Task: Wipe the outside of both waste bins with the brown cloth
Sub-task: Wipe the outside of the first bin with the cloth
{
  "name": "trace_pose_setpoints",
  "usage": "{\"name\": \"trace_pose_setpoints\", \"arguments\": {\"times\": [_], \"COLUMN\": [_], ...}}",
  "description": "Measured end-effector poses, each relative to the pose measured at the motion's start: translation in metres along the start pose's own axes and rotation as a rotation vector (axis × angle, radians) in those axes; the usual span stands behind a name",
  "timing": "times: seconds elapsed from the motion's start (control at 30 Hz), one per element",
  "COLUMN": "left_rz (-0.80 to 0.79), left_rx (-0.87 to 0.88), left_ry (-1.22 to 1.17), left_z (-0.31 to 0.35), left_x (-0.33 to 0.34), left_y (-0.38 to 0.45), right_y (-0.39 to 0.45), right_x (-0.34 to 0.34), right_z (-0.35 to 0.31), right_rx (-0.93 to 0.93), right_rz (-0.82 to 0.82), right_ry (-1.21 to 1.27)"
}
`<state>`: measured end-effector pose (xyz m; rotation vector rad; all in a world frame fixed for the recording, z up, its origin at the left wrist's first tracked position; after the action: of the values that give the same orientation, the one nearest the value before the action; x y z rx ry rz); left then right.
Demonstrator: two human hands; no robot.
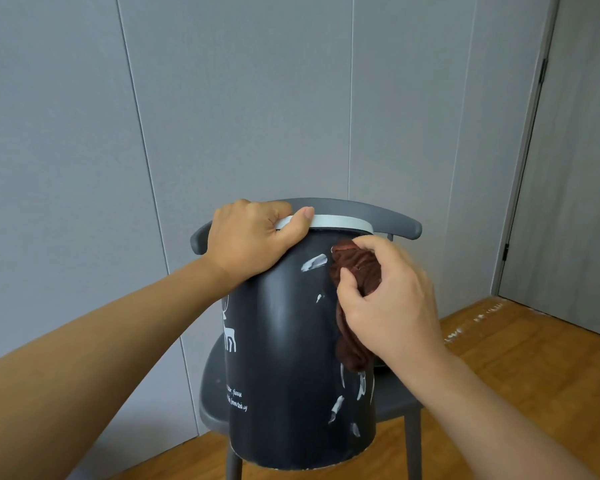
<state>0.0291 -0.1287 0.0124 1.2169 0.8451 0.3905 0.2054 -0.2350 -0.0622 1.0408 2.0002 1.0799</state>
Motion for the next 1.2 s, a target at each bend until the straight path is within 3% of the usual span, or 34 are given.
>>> {"name": "trace_pose_setpoints", "arguments": {"times": [0.1, 0.23, 0.33, 0.4, 0.53, 0.67, 0.77, 0.97, 1.1, 1.2], "left_rz": [-0.005, 0.004, 0.006, 0.010, 0.016, 0.026, 0.028, 0.035, 0.045, 0.038], "left_rx": [-0.003, -0.005, -0.006, 0.007, 0.019, 0.013, 0.022, 0.055, 0.050, 0.044], "left_ry": [0.002, -0.014, -0.017, -0.019, -0.007, -0.020, -0.014, -0.037, -0.040, -0.054], "left_z": [0.001, -0.002, -0.003, 0.000, 0.004, 0.001, 0.002, 0.008, 0.007, 0.005], "left_x": [0.001, -0.001, -0.002, -0.003, -0.003, -0.003, -0.003, -0.004, -0.006, -0.006], "left_y": [0.001, 0.001, -0.001, -0.001, -0.002, -0.002, -0.003, -0.004, -0.004, -0.004], "right_y": [0.008, -0.014, -0.025, -0.021, 0.005, -0.005, -0.020, -0.011, 0.005, -0.006], "right_x": [0.002, 0.004, 0.002, 0.002, 0.004, 0.003, 0.003, -0.003, -0.004, -0.005], "right_z": [0.001, -0.008, -0.005, 0.001, 0.014, 0.013, 0.016, 0.007, 0.009, 0.000], "right_rx": [-0.040, -0.234, -0.273, -0.258, 0.010, -0.074, -0.029, -0.150, -0.089, -0.217], "right_rz": [0.046, -0.041, -0.055, -0.028, 0.038, 0.016, -0.024, 0.007, 0.017, -0.064], "right_ry": [-0.072, -0.089, -0.092, -0.078, 0.031, 0.085, 0.128, 0.048, 0.060, 0.081]}}
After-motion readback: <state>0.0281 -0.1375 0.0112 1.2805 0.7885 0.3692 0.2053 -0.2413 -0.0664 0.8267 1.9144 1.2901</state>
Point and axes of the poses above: each hand's wrist, its own y-axis towards the middle knuckle, its own x-axis out of the palm, z = x × y, the point moved 4 cm from there along y, towards the middle knuckle, and after that the axes turned 11 degrees about z, right-handed, at the moved point
